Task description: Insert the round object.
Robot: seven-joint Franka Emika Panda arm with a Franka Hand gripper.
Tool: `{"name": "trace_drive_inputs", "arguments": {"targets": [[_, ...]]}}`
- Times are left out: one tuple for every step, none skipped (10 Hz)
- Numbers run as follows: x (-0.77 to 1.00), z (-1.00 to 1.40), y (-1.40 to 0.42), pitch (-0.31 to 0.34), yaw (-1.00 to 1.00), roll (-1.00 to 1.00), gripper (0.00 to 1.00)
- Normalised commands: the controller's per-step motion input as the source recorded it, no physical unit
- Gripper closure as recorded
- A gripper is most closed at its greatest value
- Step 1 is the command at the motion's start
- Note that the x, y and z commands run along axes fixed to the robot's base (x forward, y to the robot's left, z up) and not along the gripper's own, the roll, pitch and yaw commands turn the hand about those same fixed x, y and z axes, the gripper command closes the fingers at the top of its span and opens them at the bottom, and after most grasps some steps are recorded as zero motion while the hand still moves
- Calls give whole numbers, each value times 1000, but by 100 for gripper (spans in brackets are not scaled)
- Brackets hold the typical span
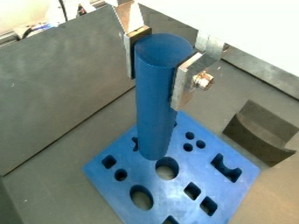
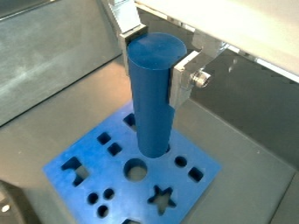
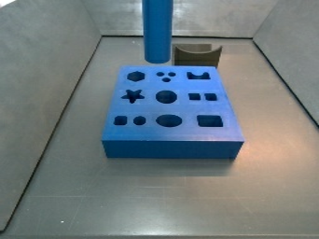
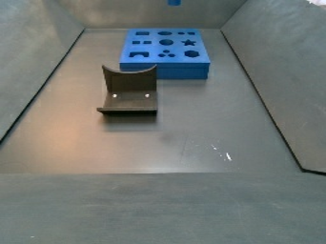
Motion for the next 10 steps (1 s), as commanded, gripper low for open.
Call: {"name": "trace_drive_inputs", "arguments": {"targets": [[454, -1000, 374, 44, -409, 46, 100], [340, -1000, 174, 81, -371, 54, 100], [294, -806, 109, 77, -306, 21, 100], [120, -660, 57, 6, -214, 11, 100], [0, -626, 3, 0, -151, 89, 100], [0, -451, 0, 0, -71, 136, 100], [0, -169, 0, -1, 0, 47, 100], [0, -229, 0, 0, 0, 66, 100], [154, -346, -66, 0, 0, 34, 100], [274, -409, -51, 0, 0, 0, 100]]}}
